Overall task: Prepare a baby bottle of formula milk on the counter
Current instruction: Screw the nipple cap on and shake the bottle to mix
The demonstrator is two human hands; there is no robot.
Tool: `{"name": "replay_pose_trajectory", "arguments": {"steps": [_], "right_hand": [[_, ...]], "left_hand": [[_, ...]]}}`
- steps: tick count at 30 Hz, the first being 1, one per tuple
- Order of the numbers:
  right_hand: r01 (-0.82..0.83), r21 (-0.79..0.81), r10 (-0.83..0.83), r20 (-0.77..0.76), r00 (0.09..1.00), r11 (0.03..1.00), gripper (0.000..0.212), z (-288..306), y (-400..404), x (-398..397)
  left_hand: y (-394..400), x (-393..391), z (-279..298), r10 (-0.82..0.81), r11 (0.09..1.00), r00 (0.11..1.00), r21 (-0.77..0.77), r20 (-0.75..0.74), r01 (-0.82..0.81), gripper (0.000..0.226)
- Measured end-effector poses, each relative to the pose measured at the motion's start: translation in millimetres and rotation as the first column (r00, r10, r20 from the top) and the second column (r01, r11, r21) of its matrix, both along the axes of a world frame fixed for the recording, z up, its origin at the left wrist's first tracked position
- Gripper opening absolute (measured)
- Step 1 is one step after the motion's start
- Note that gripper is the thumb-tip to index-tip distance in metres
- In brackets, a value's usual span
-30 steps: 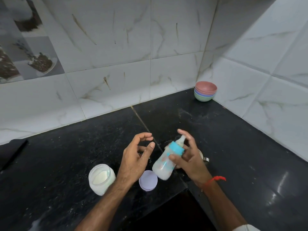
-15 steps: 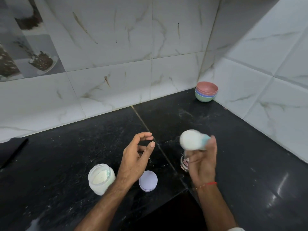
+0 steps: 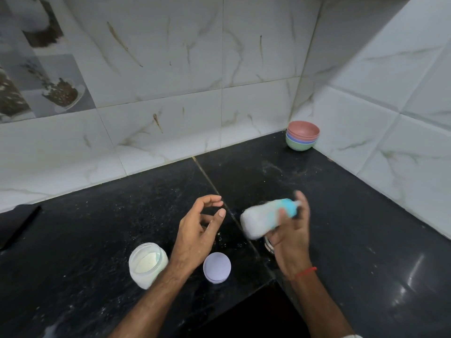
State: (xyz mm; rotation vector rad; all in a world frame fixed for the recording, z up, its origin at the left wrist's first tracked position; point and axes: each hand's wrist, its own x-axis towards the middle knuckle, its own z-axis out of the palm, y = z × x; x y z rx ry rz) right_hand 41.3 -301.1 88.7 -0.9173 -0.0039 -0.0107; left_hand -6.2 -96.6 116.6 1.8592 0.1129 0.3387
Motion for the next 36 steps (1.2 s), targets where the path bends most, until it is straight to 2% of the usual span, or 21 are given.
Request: {"name": "replay_pose_trajectory", "arguments": {"steps": [2, 3, 5, 7, 8, 9, 11, 13, 14, 16, 18, 19, 22, 24, 25, 26, 28, 30, 31, 34, 36], "right_hand": [[-0.218, -0.286, 0.246, 0.067, 0.967, 0.933, 0.084, -3, 4, -9], [-0.216, -0.291, 0.251, 0.089, 0.964, 0.932, 0.081, -5, 4, -10], [-0.05, -0.026, 0.051, 0.038, 0.998, 0.998, 0.072, 0, 3, -3], [0.136, 0.26, -0.122, -0.072, 0.99, 0.956, 0.075, 2, -3, 13], [0.165, 0.303, -0.145, -0.085, 0.986, 0.939, 0.081, 2, -6, 17], [0.136, 0.285, -0.122, -0.066, 0.99, 0.949, 0.09, 3, -7, 17], [-0.02, 0.071, 0.021, -0.009, 1.0, 0.997, 0.102, 8, -5, 10], [-0.193, -0.182, 0.205, 0.05, 0.977, 0.964, 0.099, 6, 1, 2], [-0.185, -0.181, 0.201, 0.074, 0.977, 0.966, 0.094, 7, 3, 1], [0.031, 0.055, -0.034, 0.042, 0.999, 0.998, 0.079, 10, 0, 5], [0.275, 0.26, -0.262, -0.084, 0.961, 0.926, 0.058, 13, -3, 16], [0.306, 0.292, -0.29, -0.097, 0.952, 0.906, 0.055, 11, -3, 17], [0.059, 0.011, -0.059, 0.018, 0.998, 0.998, 0.072, 6, 2, 1], [-0.239, -0.292, 0.272, 0.076, 0.959, 0.926, 0.087, 3, 6, -12], [-0.282, -0.339, 0.326, 0.078, 0.942, 0.897, 0.087, 2, 6, -14], [-0.236, -0.27, 0.272, 0.102, 0.957, 0.933, 0.085, 5, 7, -15], [0.039, 0.032, -0.04, 0.037, 0.999, 0.999, 0.073, 10, 5, -4], [0.259, 0.271, -0.245, -0.083, 0.966, 0.927, 0.062, 15, 0, 11], [0.269, 0.31, -0.252, -0.096, 0.963, 0.912, 0.06, 16, 0, 12], [-0.012, 0.017, 0.012, 0.017, 1.0, 1.0, 0.067, 13, 11, -5], [-0.186, -0.122, 0.193, 0.053, 0.98, 0.975, 0.076, 4, 17, -15]], "left_hand": [[-1, 2, -1, 0.003, 1.0, 1.0, 0.009, -0.001, -0.003, 0.025], [-2, 2, -1, 0.001, 1.0, 1.0, 0.009, 0.001, -0.001, 0.025], [-2, 1, 0, -0.008, 1.0, 1.0, 0.002, 0.009, 0.008, 0.025], [-1, 0, 0, -0.01, 1.0, 1.0, 0.006, 0.013, 0.01, 0.025], [-1, 0, 0, -0.01, 1.0, 1.0, 0.007, 0.01, 0.01, 0.025], [0, 0, 0, -0.009, 1.0, 1.0, 0.004, 0.005, 0.009, 0.026], [0, 1, -1, -0.003, 1.0, 1.0, -0.005, -0.002, 0.003, 0.026], [-1, 2, 0, 0.002, 1.0, 1.0, -0.005, -0.001, -0.002, 0.026], [-2, 2, 0, 0.001, 1.0, 1.0, -0.006, 0.0, -0.001, 0.026], [-2, 1, 1, -0.002, 1.0, 1.0, -0.012, 0.007, 0.002, 0.025], [0, 0, 0, 0.003, 1.0, 1.0, -0.008, 0.011, -0.003, 0.025], [0, 0, 0, 0.002, 1.0, 1.0, -0.007, 0.007, -0.002, 0.025], [0, -1, 0, -0.003, 1.0, 1.0, -0.014, -0.003, 0.003, 0.025], [-1, 1, 0, -0.002, 1.0, 1.0, -0.004, -0.003, 0.002, 0.025], [-1, 1, 0, -0.005, 1.0, 1.0, -0.003, -0.004, 0.005, 0.026], [-2, 0, 1, -0.008, 1.0, 1.0, -0.008, -0.005, 0.008, 0.025], [-1, -1, 2, -0.006, 1.0, 1.0, -0.018, 0.003, 0.006, 0.025], [1, -3, 1, 0.0, 1.0, 1.0, -0.017, 0.006, 0.0, 0.024], [1, -3, 1, -0.001, 1.0, 1.0, -0.015, 0.003, 0.001, 0.024], [0, -4, 0, -0.004, 1.0, 1.0, -0.018, -0.002, 0.004, 0.025], [-1, -4, 1, -0.005, 1.0, 1.0, -0.017, 0.001, 0.005, 0.026]]}}
